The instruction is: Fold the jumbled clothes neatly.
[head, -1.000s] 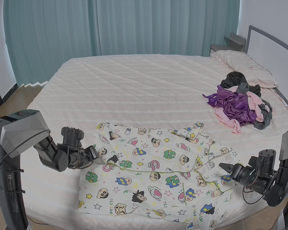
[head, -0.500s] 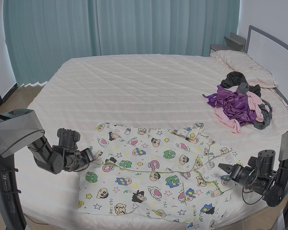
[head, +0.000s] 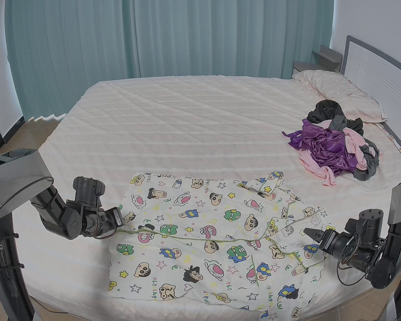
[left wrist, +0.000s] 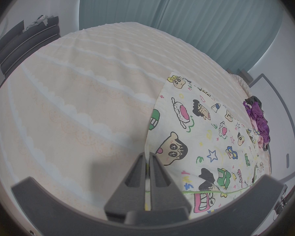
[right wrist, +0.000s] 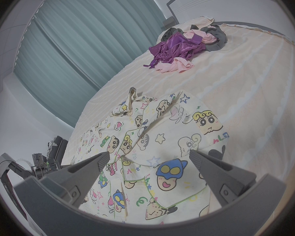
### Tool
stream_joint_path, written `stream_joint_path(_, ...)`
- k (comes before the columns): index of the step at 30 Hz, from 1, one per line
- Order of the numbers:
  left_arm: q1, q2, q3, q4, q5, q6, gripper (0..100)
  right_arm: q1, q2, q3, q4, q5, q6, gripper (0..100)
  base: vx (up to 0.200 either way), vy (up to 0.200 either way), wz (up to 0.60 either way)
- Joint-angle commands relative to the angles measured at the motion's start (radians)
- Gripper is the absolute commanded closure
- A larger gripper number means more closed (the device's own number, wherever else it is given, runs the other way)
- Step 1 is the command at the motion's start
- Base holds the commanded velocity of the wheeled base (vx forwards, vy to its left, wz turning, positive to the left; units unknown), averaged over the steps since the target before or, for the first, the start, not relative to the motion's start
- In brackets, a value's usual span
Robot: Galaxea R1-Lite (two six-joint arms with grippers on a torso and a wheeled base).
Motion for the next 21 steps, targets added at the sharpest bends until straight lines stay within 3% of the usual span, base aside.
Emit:
stream_joint_path(1,0.000,0.015,-0.006,-0.005,0.001,0.004,100,0.002,0.000,0.016,-0.006,0.000,0.000,0,0.000,0.000,0.00)
stream_joint_path(5,-0.003,0.022,-0.028,-0.001,0.002,0.000,100,0.002,-0.003,0.016,-0.006,0.000,0.000,0,0.000,0.000,0.00)
stream_joint_path(6,-0.003,0.022,-0.031,-0.001,0.002,-0.002,0,0.002,-0.003,0.016,-0.006,0.000,0.000,0,0.000,0.000,0.00)
stream_joint_path(14,0.048,-0.024,-0.001,0.003,-0.009,-0.035,0,0.002,-0.037,0.015,-0.006,-0.010,0.023,0,0.000,0.000,0.00)
stream_joint_path(17,0.092,-0.127,0.072,0.003,-0.052,-0.038,0,0.015,-0.081,-0.021,-0.006,-0.009,0.049,0,0.000,0.000,0.00)
stream_joint_path(21,0.092,-0.264,0.183,0.001,-0.067,-0.046,0,0.051,-0.075,-0.073,-0.006,-0.012,0.057,0,0.000,0.000,0.00)
